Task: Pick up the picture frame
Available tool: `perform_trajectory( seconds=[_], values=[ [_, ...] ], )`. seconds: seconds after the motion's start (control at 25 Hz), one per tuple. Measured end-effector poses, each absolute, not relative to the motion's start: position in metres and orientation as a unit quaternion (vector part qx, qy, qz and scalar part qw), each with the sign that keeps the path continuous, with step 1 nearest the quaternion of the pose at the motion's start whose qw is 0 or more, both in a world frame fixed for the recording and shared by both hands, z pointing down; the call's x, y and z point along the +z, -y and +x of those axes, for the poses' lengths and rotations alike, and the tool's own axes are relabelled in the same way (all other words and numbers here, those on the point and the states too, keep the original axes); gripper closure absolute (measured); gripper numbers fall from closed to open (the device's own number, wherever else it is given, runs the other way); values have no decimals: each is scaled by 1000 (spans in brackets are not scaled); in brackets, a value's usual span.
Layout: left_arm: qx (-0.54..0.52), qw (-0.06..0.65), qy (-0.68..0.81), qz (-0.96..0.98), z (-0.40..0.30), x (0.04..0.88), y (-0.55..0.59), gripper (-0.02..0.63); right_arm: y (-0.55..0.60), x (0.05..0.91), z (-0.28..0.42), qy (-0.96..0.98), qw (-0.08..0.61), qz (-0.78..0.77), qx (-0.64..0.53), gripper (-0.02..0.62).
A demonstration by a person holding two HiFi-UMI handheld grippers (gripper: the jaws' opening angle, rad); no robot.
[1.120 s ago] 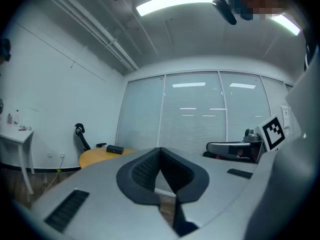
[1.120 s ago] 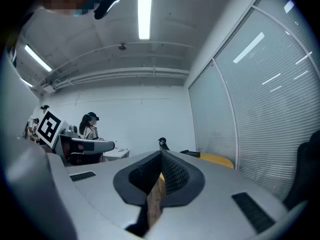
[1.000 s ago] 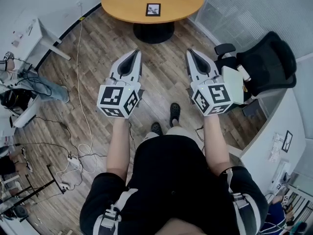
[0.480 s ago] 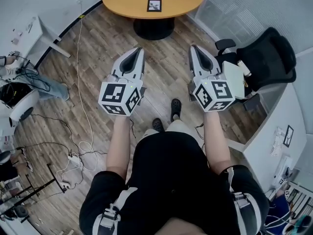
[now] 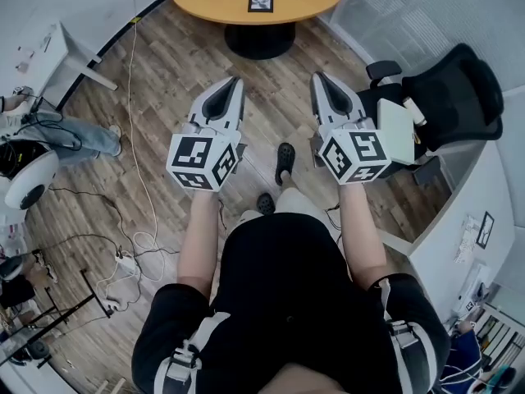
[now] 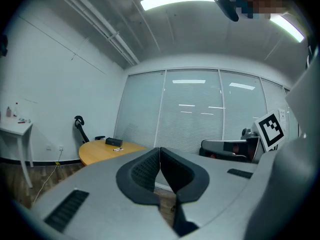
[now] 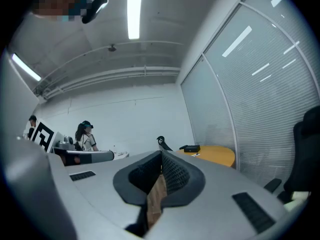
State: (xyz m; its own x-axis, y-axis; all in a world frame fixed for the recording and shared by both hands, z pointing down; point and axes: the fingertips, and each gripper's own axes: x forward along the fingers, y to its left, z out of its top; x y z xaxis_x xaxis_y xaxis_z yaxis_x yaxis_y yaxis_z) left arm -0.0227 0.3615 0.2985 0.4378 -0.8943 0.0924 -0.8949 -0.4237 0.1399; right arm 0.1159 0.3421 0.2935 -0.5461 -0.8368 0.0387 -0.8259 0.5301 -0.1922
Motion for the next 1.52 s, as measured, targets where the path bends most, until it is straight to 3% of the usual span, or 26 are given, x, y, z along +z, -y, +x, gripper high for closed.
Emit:
perform_trajectory(
  seconds=[0.36,0.76,1.52],
  values=[
    [14,66,551,831,-38,278,-272,581,-241,279,106,-881,52,-459,-101,578],
    [12,61,564,824,-10,267,-172,581,-133,266,131,-887,58,-445,-105,578],
    [23,113,594,796,-4,320,-80,581,-33,327,117,-911,-2,-387,-139,578]
  ],
)
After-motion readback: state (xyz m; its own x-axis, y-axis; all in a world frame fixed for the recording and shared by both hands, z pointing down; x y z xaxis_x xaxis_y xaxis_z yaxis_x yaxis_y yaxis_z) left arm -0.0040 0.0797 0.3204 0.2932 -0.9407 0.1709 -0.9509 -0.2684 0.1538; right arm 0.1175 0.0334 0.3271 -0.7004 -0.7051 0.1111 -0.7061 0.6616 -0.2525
